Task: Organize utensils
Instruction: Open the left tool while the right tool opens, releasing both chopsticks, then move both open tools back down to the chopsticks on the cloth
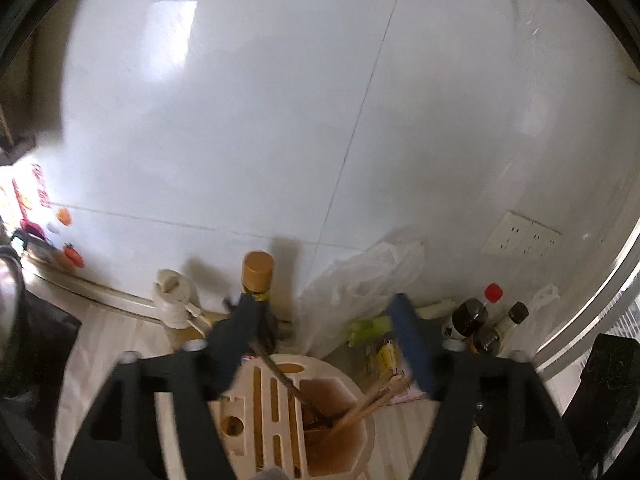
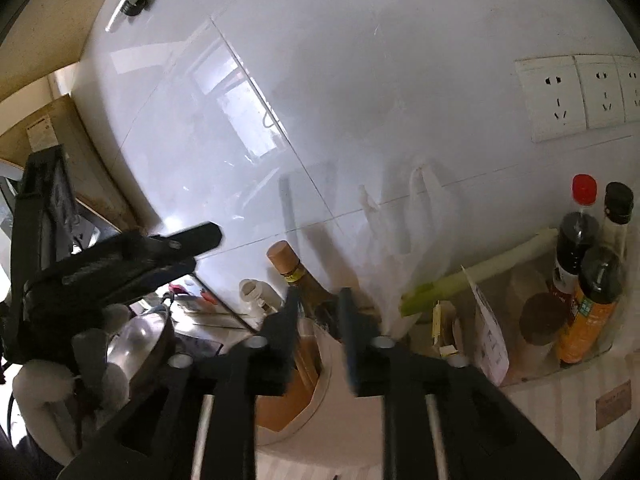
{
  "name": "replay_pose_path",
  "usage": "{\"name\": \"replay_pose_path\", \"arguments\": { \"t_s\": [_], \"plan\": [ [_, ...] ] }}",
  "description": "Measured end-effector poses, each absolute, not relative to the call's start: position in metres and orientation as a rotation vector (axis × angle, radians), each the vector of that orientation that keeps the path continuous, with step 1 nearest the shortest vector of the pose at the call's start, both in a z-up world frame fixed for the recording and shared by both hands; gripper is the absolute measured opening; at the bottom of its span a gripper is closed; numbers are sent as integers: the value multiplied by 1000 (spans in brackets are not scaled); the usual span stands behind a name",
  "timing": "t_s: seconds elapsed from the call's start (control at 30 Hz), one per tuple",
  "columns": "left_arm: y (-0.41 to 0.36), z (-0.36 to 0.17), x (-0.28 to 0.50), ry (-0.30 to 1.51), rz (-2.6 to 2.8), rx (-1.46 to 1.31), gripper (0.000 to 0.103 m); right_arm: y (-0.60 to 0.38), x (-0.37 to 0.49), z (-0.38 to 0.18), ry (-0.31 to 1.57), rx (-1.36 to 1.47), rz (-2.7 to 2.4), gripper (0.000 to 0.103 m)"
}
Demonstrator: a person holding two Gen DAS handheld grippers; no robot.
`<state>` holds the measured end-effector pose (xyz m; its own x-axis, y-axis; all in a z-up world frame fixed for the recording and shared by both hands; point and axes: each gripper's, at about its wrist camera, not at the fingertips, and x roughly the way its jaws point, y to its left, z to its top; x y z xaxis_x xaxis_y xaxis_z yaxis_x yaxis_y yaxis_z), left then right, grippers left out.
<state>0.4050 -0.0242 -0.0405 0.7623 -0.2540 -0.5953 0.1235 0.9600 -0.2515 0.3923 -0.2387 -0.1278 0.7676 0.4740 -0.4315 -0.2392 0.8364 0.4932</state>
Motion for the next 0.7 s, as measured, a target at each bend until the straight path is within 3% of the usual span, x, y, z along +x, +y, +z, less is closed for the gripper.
{"name": "replay_pose_path", "arguments": {
  "t_s": [0.03, 0.07, 0.13, 0.27, 0.33, 0.37, 0.57, 0.7],
  "plan": [
    [-23, -35, 400, 662, -202, -200, 97, -242, 388, -124, 571, 428, 387, 43],
    [-20, -30, 394, 647, -192, -199, 103, -244, 386, -121, 570, 433, 391, 47],
    [-17, -21, 386, 633, -190, -204, 103, -247, 383, -117, 574, 439, 378, 61],
    [-8, -9, 370, 620, -153, -197, 103, -256, 367, -106, 590, 423, 318, 77],
    [-3, -5, 356, 614, -121, -170, 103, -258, 357, -99, 601, 392, 265, 96],
    [-3, -5, 352, 615, -103, -159, 103, -259, 354, -96, 600, 378, 248, 101],
    [8, -17, 313, 669, -3, -114, 103, -263, 317, -76, 636, 276, 127, 103],
    [11, -41, 289, 744, 18, -96, 103, -280, 293, -92, 771, 281, 67, 103]
  ]
}}
